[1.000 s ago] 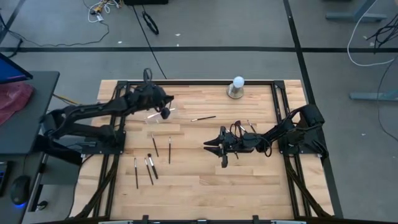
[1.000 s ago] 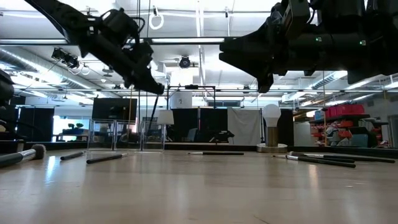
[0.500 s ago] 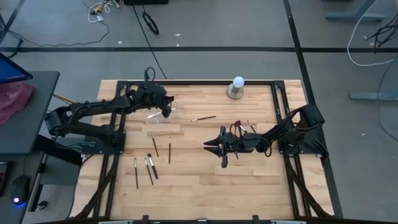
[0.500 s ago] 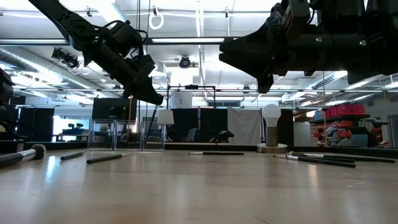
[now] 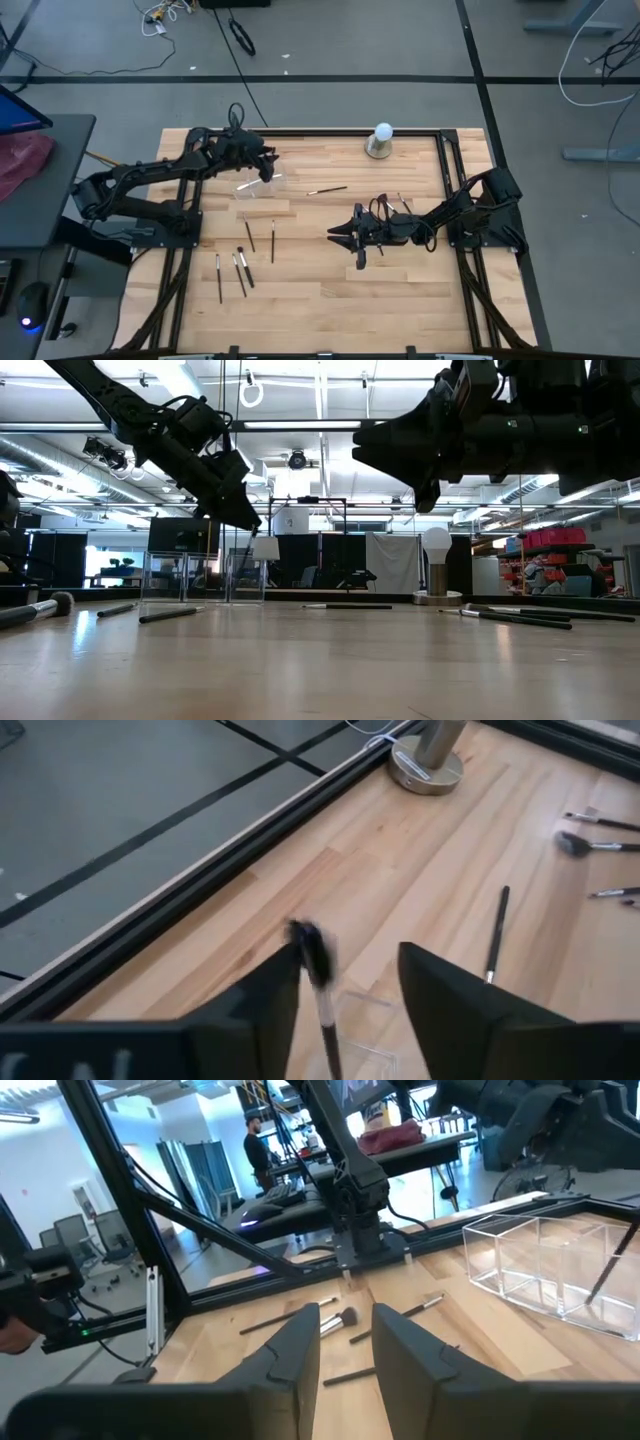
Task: Put items in baskets/containers
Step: Put the black eye groomer brush into the right section of the transparent organizer, then put the black eyeshadow brush into the middle section of the transparent organizer
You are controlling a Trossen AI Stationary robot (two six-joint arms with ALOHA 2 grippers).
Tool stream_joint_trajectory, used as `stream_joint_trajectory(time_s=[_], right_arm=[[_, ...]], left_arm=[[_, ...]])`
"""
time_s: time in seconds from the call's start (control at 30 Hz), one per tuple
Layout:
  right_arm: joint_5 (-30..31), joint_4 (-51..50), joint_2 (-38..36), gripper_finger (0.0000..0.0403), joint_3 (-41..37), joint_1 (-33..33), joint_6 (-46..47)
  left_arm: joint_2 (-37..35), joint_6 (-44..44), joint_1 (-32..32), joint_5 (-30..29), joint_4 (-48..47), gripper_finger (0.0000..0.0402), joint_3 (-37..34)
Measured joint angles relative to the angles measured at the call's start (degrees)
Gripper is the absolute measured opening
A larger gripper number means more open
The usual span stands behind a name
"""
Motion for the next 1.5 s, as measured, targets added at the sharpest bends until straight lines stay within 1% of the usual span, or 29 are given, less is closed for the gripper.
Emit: stream_joint_trajectory(time_s=[0.13,0.27,0.33,0.43,0.5,0.6,0.67,0.73,0.83,0.97,1.03,1.07,1.17,1.23,1.3,1.4,1.5], right_arm=[[0.0,-1.0,0.0,0.0094,0.0,0.0,0.0],[0.0,-1.8,0.0,0.0094,0.0,0.0,0.0],[-0.5,-2.7,0.0,0.0094,0.0,0.0,0.6],[-3.5,-4.6,0.0,0.0094,0.0,-0.2,5.0],[-4.5,-7.5,0.0,0.0094,0.0,-0.9,5.4],[-2.6,-13.6,-0.9,0.0094,0.1,-1.9,5.6],[-0.5,-20.1,-2.5,0.0094,0.7,-2.1,5.6],[0.3,-28.9,-5.0,0.0100,2.0,-2.0,5.6],[0.4,-46.8,-9.8,0.0120,5.1,-1.8,6.9],[1.6,-71.5,-15.6,0.0162,9.5,-1.8,12.8],[3.6,-80.6,-17.9,0.0182,10.8,-1.3,16.8],[5.0,-83.7,-18.8,0.0190,10.8,-0.9,18.9],[9.3,-88.3,-19.9,0.0203,9.6,1.4,24.7],[11.9,-87.8,-19.8,0.0204,8.0,3.5,28.2],[15.0,-84.7,-18.9,0.0203,6.1,6.0,31.4],[21.2,-82.1,-17.1,0.0195,4.3,9.3,35.3],[27.1,-82.0,-15.0,0.0182,3.8,11.2,38.4]], left_arm=[[0.0,-0.2,0.1,0.9,0.0,0.0217,0.0],[-0.3,-0.3,0.1,1.0,-1.2,0.0233,1.0],[-1.4,-0.3,-0.1,1.0,-3.8,0.0233,2.5],[-2.9,-0.2,-2.0,0.9,-8.5,0.0227,5.6],[-4.4,0.4,-4.4,0.9,-10.6,0.0220,7.1],[-6.7,0.6,-9.8,0.4,-11.1,0.0208,7.6],[-7.7,0.7,-14.3,-1.3,-12.1,0.0200,7.6],[-8.1,0.7,-19.7,-4.2,-11.9,0.0193,7.6],[-7.6,0.7,-28.3,-10.6,-12.0,0.0183,7.5],[-5.1,-0.8,-39.4,-21.0,-11.6,0.0175,7.5],[-3.3,-1.9,-44.2,-25.6,-9.8,0.0173,7.5],[-2.3,-2.5,-46.3,-27.5,-9.2,0.0172,7.5],[1.1,-2.8,-51.5,-30.5,-4.3,0.0172,6.5],[3.2,-2.8,-53.7,-29.8,0.7,0.0172,4.8],[5.3,-2.8,-55.0,-27.8,6.3,0.0172,3.0],[7.7,-2.8,-56.2,-25.4,13.3,0.0172,0.8],[10.3,-2.8,-56.8,-25.0,18.1,0.0172,-0.2]])
